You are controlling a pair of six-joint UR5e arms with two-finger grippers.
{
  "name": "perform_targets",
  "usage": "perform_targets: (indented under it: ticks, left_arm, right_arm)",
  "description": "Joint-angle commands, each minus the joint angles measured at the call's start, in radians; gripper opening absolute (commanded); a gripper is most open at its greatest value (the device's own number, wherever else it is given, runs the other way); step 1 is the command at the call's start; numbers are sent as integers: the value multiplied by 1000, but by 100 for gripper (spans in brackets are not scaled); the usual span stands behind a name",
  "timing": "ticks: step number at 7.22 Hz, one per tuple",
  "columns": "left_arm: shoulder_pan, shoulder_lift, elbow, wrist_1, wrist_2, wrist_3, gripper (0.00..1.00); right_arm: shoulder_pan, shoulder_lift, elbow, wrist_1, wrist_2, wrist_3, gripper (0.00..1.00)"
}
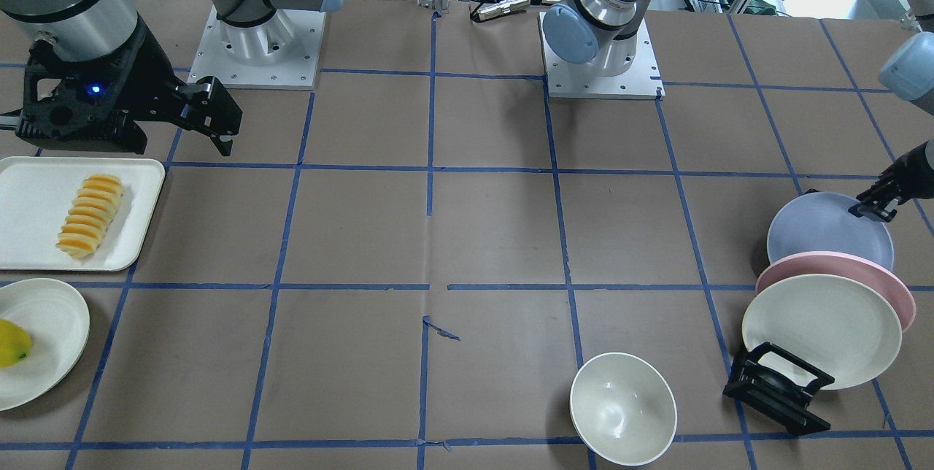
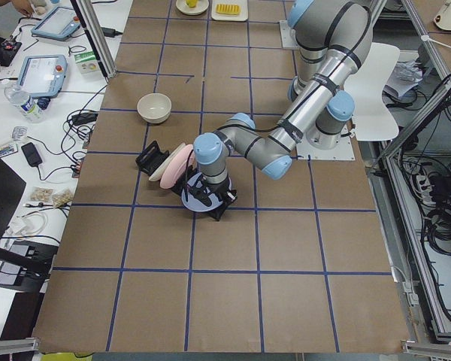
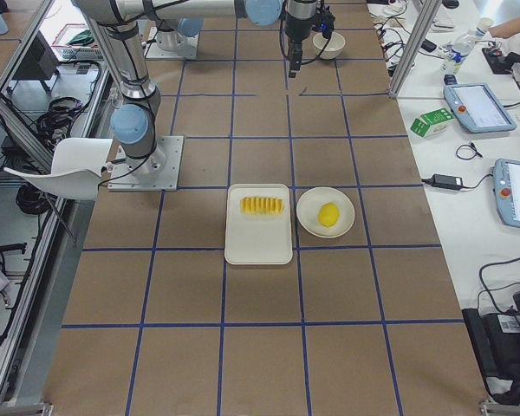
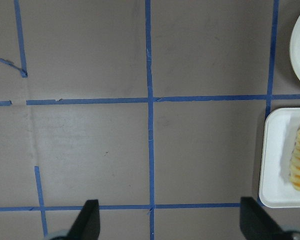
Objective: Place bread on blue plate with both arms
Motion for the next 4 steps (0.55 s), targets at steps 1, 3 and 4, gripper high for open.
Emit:
perform_targets:
  ticks: [1, 3, 4]
  left_arm:
    - [-6, 28, 0, -10, -3, 24, 0]
    - [-5, 37, 5, -29, -1, 38, 0]
    - [-5, 48, 17, -44, 0, 46, 0]
  right_arm:
    - [-1, 0, 0, 2, -1, -8, 100]
    - [-16, 0, 0, 2, -4, -13, 100]
    - [-51, -1, 0, 5, -4, -19, 100]
